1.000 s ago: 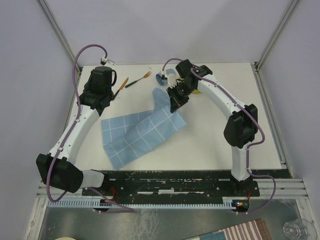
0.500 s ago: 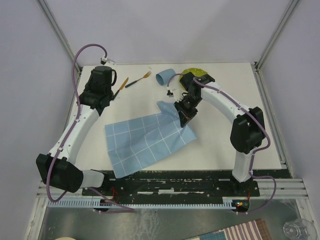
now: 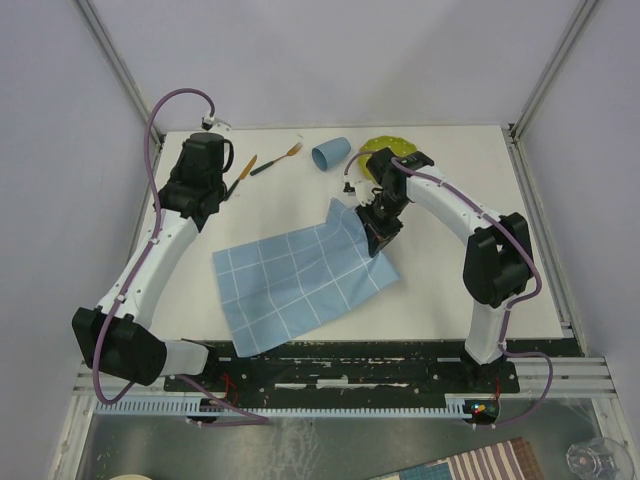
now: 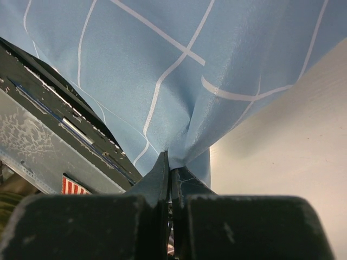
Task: Set the dinner table for one person
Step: Flatten out the napkin at the center of the board.
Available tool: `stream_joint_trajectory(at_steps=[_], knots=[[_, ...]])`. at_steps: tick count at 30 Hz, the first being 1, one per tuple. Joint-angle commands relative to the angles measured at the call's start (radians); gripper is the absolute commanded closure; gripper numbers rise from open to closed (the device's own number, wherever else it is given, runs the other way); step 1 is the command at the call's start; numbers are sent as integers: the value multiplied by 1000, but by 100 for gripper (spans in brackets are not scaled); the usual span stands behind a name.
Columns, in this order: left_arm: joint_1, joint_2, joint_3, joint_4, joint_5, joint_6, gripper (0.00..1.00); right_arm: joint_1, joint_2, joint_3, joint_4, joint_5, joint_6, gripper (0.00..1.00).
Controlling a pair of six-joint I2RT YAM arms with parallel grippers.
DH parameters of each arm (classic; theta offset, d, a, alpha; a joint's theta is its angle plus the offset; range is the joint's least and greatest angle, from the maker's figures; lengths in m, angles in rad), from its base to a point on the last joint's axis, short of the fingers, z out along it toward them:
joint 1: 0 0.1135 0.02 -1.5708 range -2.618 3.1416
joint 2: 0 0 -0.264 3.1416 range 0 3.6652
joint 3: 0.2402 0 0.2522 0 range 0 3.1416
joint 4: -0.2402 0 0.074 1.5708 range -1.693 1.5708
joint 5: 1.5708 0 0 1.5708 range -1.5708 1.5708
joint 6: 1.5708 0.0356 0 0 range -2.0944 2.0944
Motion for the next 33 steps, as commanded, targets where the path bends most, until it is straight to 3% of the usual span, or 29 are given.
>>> stream_joint_trajectory(at_steps=[1,7,14,20,26,33], knots=[[5,-23,5,26,8,-38,69,-9,-31,20,-17,32,17,98],[4,-23,6,17,10,-40,68,-13,-27,-1,-52,67,22,97],[3,-21,7,8,15,-47,69,-32,-20,-28,-139,72,-51,75],[5,-28,2,-10,25,-57,69,-63,-6,8,-93,184,-56,54],[4,-30,5,-17,25,-47,69,-132,49,142,-150,214,-81,51],[5,-42,-4,-21,22,-34,69,-192,18,187,-162,188,-122,49]])
